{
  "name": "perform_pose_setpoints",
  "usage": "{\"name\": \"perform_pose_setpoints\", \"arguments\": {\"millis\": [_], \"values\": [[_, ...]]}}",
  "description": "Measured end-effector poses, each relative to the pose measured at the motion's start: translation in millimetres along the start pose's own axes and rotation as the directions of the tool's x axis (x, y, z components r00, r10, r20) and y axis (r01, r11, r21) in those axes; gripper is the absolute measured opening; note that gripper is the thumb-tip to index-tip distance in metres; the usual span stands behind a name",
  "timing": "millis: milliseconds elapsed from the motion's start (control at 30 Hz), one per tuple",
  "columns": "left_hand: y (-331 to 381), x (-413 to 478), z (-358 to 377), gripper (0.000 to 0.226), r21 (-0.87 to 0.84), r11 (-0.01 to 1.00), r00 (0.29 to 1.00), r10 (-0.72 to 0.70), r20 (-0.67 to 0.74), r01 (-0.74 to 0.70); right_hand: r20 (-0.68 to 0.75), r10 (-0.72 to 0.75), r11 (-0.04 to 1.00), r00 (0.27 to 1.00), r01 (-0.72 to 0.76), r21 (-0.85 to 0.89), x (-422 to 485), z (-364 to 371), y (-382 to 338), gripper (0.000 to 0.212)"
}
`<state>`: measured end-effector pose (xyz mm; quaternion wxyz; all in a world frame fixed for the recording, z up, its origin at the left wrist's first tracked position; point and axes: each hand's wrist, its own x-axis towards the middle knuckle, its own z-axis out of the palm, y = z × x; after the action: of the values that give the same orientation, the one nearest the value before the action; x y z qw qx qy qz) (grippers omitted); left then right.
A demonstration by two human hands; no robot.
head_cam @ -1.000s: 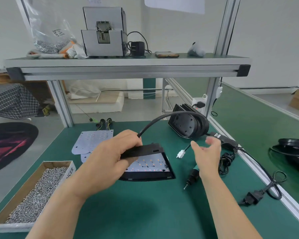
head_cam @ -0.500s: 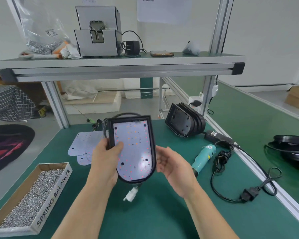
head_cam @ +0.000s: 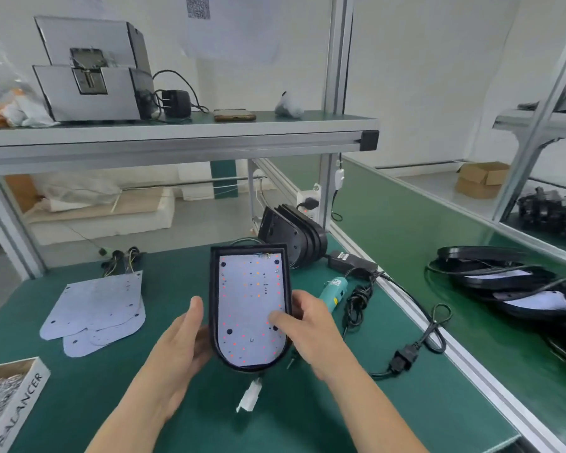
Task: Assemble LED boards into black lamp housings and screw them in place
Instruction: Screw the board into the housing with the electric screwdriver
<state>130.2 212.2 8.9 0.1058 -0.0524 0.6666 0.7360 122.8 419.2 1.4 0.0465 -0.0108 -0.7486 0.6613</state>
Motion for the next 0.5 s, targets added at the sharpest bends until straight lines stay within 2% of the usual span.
{"name": "perform_pose_setpoints", "arguments": {"millis": [67, 200, 300, 400, 500], "values": [[-12.5, 4.0, -2.1, 0.06, 0.078, 0.997, 0.996, 0.019, -0.086, -0.012, -0.051, 0.0, 0.996, 0.999, 0.005, 0.085, 3.3, -18.3, -2.2, 0.033], [-33.4, 14.2, -10.9, 0.036, 0.382, 0.924, 0.966, 0.077, -0.246, 0.023, -0.215, -0.002, 0.984, 0.977, 0.041, 0.175, 13.5, -63.5, -0.9, 0.027], [-40.8, 19.5, -13.0, 0.022, 0.558, 0.83, 0.949, 0.173, -0.265, 0.004, -0.344, -0.004, 0.979, 0.939, 0.073, 0.19, 18.8, -99.2, 1.9, 0.024], [-51.6, 30.2, -15.9, 0.014, 0.618, 0.786, 0.93, 0.243, -0.277, -0.021, -0.478, 0.004, 0.981, 0.878, 0.09, 0.173, 19.3, -135.0, 9.4, 0.017], [-70.6, 46.9, -26.6, 0.026, 0.627, 0.777, 0.916, 0.294, -0.274, -0.062, -0.596, 0.013, 0.986, 0.803, 0.09, 0.143, 15.8, -171.7, 20.2, 0.007]]}}
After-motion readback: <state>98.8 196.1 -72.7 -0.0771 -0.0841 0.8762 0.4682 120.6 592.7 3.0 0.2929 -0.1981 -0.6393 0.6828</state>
